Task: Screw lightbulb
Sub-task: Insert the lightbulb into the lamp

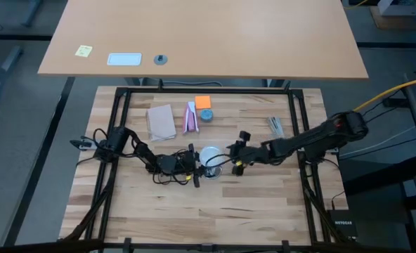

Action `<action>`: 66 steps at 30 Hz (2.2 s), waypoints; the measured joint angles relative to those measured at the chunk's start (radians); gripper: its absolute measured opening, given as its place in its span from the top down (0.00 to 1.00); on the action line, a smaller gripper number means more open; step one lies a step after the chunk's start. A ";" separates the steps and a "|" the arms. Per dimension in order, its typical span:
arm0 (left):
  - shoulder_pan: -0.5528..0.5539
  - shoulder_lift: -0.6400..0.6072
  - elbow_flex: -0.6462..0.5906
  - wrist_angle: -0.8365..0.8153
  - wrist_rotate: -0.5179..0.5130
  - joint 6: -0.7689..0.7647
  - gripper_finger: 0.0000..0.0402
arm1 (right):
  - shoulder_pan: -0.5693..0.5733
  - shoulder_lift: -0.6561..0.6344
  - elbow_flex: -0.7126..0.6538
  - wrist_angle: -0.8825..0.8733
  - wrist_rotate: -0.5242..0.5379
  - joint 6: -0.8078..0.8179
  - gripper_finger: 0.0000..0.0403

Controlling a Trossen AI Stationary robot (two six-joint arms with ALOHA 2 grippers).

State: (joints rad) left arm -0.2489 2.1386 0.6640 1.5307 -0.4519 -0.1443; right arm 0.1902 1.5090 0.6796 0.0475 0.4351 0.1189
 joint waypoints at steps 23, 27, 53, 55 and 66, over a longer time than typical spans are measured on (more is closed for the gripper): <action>-0.001 -0.001 0.000 -0.025 0.009 0.027 0.63 | 0.018 0.274 -0.002 0.308 -0.165 0.110 0.65; -0.002 -0.001 0.000 -0.026 0.009 0.031 0.64 | 0.060 0.274 -0.002 0.320 -0.163 0.168 0.65; 0.000 0.001 -0.001 -0.033 -0.006 0.041 0.62 | 0.176 0.014 0.001 0.022 0.219 0.222 0.65; 0.000 0.001 -0.001 -0.033 -0.006 0.041 0.63 | 0.176 -0.048 0.001 -0.012 0.278 0.202 0.65; -0.001 0.001 -0.001 -0.027 -0.006 0.041 0.62 | 0.174 -0.144 0.001 0.086 0.361 0.082 0.65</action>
State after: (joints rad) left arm -0.2497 2.1399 0.6632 1.5039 -0.4576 -0.1036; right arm 0.3645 1.3647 0.6807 0.1338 0.7966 0.2008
